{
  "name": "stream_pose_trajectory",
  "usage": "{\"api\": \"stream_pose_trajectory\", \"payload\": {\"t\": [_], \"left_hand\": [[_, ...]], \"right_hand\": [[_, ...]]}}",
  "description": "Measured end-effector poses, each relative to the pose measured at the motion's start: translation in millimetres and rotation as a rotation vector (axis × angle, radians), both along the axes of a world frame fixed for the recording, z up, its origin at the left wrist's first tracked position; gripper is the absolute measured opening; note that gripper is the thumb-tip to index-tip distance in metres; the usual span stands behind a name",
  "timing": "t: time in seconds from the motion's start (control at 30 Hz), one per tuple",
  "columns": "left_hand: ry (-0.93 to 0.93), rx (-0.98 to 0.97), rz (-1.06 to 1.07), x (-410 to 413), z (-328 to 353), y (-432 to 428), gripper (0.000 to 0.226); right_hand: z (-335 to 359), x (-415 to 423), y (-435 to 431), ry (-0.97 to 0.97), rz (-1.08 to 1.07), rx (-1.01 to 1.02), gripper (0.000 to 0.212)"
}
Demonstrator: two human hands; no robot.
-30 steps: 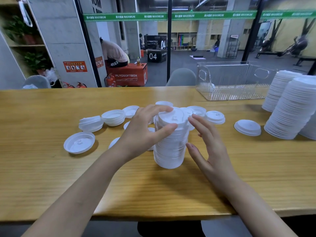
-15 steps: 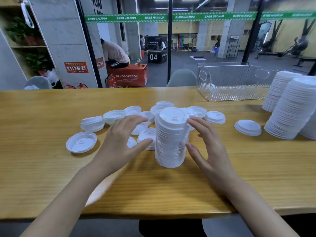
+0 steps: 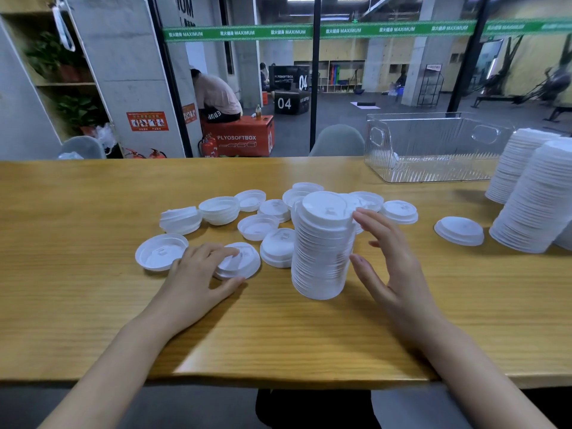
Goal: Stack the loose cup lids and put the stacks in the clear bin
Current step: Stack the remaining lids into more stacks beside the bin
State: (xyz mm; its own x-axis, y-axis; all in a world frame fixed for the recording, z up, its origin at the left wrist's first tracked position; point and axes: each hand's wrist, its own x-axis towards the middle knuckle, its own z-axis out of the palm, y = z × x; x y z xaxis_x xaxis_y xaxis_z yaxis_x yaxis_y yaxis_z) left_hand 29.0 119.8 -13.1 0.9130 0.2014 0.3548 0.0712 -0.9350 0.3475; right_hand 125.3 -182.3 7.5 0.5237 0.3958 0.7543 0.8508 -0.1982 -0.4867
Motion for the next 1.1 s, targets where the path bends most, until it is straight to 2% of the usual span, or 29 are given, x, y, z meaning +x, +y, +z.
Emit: {"api": "stream_pose_trajectory", "payload": {"t": [0.13, 0.27, 0.47, 0.67, 0.83, 0.97, 1.1], "left_hand": [[-0.040, -0.014, -0.005, 0, 0, 1, 0.066], [-0.206, -0.037, -0.014, 0, 10, -8, 0.060], [-0.399, -0.296, -0.088, 5, 49, -38, 0.041], [-0.326, -0.499, -0.269, 20, 91, -81, 0.044], [-0.191, -0.438, -0.355, 32, 98, -96, 0.049], [-0.168, -0.369, -0.364, 35, 99, -100, 0.052], [-0.154, -0.347, -0.378, 35, 102, -101, 0.044]], "right_hand": [[-1, 1, 0, -0.007, -0.002, 0.003, 0.047], [-1, 1, 0, -0.003, -0.006, 0.005, 0.048], [0, 1, 0, -0.004, -0.005, 0.013, 0.049], [1, 1, -2, -0.010, -0.007, 0.022, 0.049], [0, 2, -3, -0.007, -0.013, 0.028, 0.048], [1, 2, -3, -0.013, -0.001, 0.035, 0.049], [1, 1, -2, -0.012, 0.002, 0.036, 0.048]]}}
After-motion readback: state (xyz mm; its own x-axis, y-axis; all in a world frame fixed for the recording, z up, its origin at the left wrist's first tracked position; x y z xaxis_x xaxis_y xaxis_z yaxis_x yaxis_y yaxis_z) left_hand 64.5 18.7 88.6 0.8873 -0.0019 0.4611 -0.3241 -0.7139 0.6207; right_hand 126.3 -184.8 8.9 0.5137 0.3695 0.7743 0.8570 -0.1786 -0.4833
